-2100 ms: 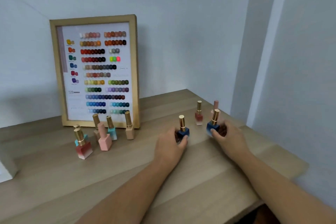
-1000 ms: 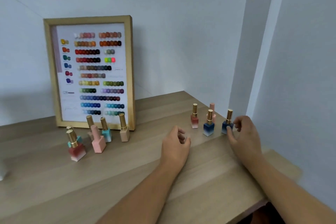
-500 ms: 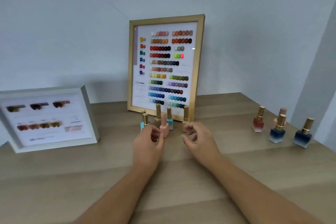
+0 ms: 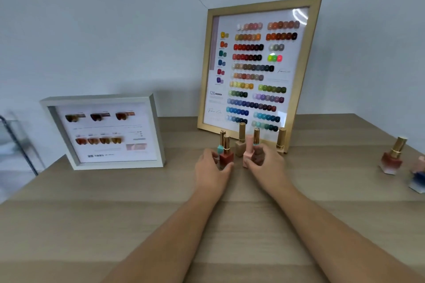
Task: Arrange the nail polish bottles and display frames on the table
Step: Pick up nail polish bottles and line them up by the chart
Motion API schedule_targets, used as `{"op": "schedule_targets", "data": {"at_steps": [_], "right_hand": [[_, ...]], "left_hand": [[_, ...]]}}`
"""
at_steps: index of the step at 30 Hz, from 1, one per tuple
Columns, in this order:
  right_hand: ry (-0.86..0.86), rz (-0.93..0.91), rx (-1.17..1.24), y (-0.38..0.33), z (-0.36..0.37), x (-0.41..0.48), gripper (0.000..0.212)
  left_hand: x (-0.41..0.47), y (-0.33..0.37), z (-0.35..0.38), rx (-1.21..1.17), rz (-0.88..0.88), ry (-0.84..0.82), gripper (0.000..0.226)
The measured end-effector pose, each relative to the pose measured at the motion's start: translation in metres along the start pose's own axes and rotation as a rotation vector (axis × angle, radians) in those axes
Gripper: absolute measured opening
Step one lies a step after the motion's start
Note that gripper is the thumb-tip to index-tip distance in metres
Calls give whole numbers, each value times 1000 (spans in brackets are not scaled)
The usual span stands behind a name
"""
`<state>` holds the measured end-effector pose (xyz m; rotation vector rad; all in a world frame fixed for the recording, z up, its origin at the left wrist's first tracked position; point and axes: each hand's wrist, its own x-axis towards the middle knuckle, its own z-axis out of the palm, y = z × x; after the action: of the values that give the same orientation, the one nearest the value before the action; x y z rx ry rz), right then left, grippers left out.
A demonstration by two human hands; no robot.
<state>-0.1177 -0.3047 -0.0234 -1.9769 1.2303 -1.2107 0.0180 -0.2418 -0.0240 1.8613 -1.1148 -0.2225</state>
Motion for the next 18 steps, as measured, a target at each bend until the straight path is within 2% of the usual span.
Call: {"op": "schedule_targets", "data": {"at_steps": [7, 11, 15, 18], "right_hand": [[6, 28, -57, 0, 1, 2, 32], [28, 23, 29, -2, -7, -4, 27], [55, -6, 92, -2, -21, -18, 27], [136, -40, 89, 3, -40, -28, 29]], "left_hand": [[6, 2, 3, 51, 25, -43, 18], [1, 6, 0, 26, 52, -37, 17], [-11, 13, -3, 23, 170, -22, 19], [-25, 24, 5, 36, 241, -94, 22]]}}
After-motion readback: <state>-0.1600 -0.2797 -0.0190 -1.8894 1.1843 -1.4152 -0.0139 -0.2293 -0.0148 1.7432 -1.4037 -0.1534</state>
